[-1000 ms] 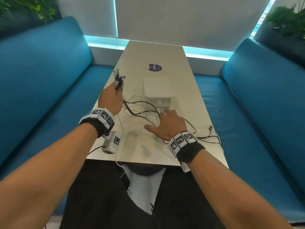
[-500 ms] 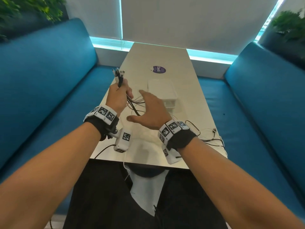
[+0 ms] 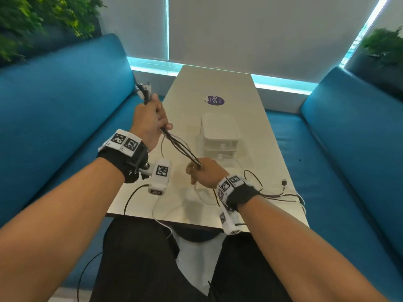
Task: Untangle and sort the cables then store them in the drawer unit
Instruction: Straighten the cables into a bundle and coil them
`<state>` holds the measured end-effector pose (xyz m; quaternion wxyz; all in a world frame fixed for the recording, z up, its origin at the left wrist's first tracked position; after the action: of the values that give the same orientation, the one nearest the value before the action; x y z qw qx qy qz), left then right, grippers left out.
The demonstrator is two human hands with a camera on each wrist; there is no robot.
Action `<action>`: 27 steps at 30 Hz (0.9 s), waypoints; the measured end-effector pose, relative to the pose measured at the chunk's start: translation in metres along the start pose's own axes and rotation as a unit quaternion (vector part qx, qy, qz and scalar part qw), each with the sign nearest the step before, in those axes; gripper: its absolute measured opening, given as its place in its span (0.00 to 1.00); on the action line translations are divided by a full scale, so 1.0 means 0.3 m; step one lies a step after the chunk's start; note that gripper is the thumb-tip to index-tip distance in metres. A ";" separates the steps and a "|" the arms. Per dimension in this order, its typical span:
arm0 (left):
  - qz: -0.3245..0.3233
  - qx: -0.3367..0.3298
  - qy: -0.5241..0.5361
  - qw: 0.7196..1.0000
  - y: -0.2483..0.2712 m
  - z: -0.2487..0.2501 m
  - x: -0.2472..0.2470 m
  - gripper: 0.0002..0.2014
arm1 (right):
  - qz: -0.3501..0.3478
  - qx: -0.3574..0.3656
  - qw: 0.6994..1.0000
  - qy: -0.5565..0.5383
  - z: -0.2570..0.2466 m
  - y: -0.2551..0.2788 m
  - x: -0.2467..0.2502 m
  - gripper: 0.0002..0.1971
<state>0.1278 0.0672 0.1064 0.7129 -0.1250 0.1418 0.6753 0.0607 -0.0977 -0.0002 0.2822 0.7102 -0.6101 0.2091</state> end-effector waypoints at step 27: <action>0.062 -0.027 0.012 0.998 -0.035 0.030 0.028 0.19 | -0.062 0.000 0.998 -0.005 -0.063 0.011 0.031 0.10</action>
<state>0.1389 0.0776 0.1114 0.6641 -0.1430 0.1395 0.7205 0.0598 -0.0926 0.0204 0.2914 0.7475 -0.5667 0.1877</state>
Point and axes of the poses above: each hand's wrist, its own y-axis away from the middle knuckle, its own x-axis out of the back of the hand, z = x × y, the point moved 5 cm from there along -y, towards the middle knuckle, and after that the axes turned 5 degrees about -y, right-handed, at the moved point
